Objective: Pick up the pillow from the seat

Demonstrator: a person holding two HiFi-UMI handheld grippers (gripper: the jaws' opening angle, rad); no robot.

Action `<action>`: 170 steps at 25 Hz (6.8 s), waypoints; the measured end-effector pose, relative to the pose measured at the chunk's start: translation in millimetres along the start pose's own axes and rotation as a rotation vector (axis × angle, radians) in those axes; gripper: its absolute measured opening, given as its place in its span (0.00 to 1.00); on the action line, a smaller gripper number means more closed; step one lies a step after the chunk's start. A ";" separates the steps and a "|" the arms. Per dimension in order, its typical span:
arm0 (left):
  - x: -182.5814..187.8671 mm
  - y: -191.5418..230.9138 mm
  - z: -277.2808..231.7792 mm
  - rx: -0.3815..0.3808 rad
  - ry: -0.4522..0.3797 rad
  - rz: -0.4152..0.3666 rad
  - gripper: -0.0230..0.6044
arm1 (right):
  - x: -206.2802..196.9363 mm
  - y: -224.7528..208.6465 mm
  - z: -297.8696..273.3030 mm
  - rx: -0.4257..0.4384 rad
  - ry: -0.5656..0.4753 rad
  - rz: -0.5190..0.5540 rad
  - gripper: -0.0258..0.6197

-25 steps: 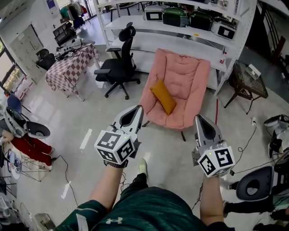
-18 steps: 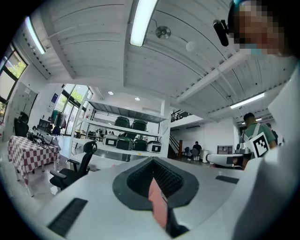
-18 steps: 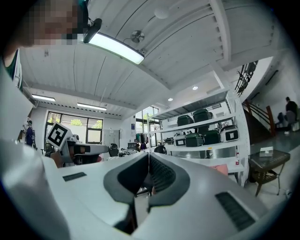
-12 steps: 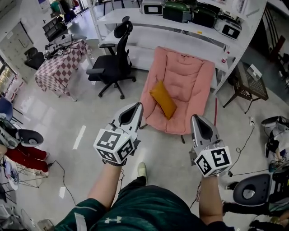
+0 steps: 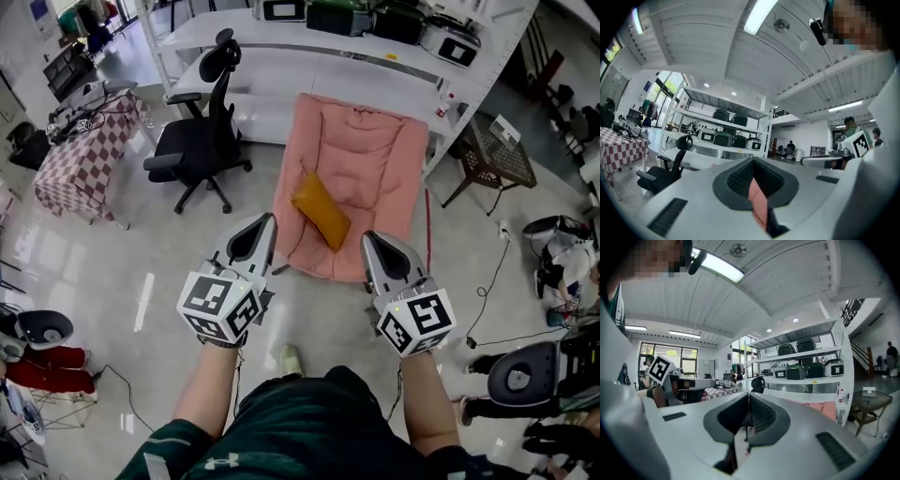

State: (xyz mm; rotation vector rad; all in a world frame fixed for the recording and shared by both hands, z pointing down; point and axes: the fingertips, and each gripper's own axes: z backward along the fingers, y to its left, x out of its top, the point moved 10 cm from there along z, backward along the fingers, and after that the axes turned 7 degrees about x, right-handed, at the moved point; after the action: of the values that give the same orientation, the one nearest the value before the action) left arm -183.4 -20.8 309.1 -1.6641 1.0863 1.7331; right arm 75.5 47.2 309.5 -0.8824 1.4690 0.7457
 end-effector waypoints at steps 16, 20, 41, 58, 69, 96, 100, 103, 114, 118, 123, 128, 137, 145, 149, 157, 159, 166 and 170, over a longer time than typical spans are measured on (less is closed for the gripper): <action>-6.1 37.2 -74.1 0.049 0.026 0.001 0.04 | -19.7 -61.5 -79.7 0.036 0.078 0.018 0.05; -23.0 49.7 -110.8 0.071 0.042 0.003 0.04 | -40.8 -97.8 -112.4 0.070 0.138 0.008 0.05; -165.0 132.6 -275.3 0.248 0.157 0.077 0.04 | -261.3 -222.9 -318.3 0.354 0.562 0.153 0.15; -284.1 164.4 -318.3 0.310 0.303 0.177 0.04 | -425.3 -240.9 -400.4 0.438 0.779 0.295 0.32; -306.2 181.6 -313.4 0.346 0.345 0.198 0.04 | -473.0 -228.6 -425.6 0.453 0.898 0.476 0.39; -287.9 160.6 -304.8 0.326 0.313 0.191 0.04 | -457.2 -249.9 -399.1 0.345 0.913 0.468 0.08; -280.7 157.9 -307.0 0.308 0.305 0.180 0.04 | -434.0 -266.7 -387.6 0.303 0.887 0.420 0.07; -270.1 149.7 -304.9 0.295 0.294 0.176 0.04 | -407.6 -276.9 -373.0 0.271 0.853 0.372 0.07; -204.6 118.2 -283.0 0.218 0.217 0.140 0.04 | -274.4 -267.4 -313.1 0.146 0.627 0.226 0.07; -169.2 106.5 -266.1 0.185 0.206 0.109 0.04 | -223.8 -251.2 -287.9 0.105 0.549 0.188 0.07; -128.7 96.6 -239.8 0.169 0.209 0.099 0.04 | -164.4 -228.9 -256.1 0.059 0.442 0.127 0.07; -87.9 83.6 -209.3 0.157 0.178 0.081 0.04 | -114.8 -205.3 -223.2 0.032 0.352 0.108 0.07; -26.4 75.9 -157.4 0.185 0.142 0.056 0.04 | -37.2 -163.3 -177.2 -0.006 0.220 0.139 0.07; 14.2 65.4 -130.7 0.165 0.067 0.025 0.04 | 4.8 -140.9 -156.5 -0.034 0.127 0.126 0.07; 23.1 60.9 -117.1 0.165 0.046 0.012 0.04 | 20.0 -130.0 -145.4 -0.042 0.091 0.140 0.07; 51.6 51.3 -99.9 0.153 -0.001 -0.006 0.04 | 50.5 -116.4 -130.0 -0.046 0.011 0.171 0.07; 56.5 47.7 -96.7 0.145 -0.009 -0.008 0.04 | 55.1 -113.3 -126.1 -0.044 -0.003 0.174 0.07; 64.3 37.3 -86.3 0.129 -0.021 -0.023 0.04 | 64.8 -103.2 -114.0 -0.041 -0.017 0.184 0.07; 67.5 35.4 -80.5 0.126 -0.030 -0.029 0.04 | 67.2 -97.5 -110.7 -0.041 -0.022 0.190 0.07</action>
State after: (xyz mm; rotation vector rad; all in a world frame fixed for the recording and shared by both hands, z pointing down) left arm -174.0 -117.4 255.5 -1.5645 1.1274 1.6312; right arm 102.9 -103.6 256.8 -0.7691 1.5368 0.9261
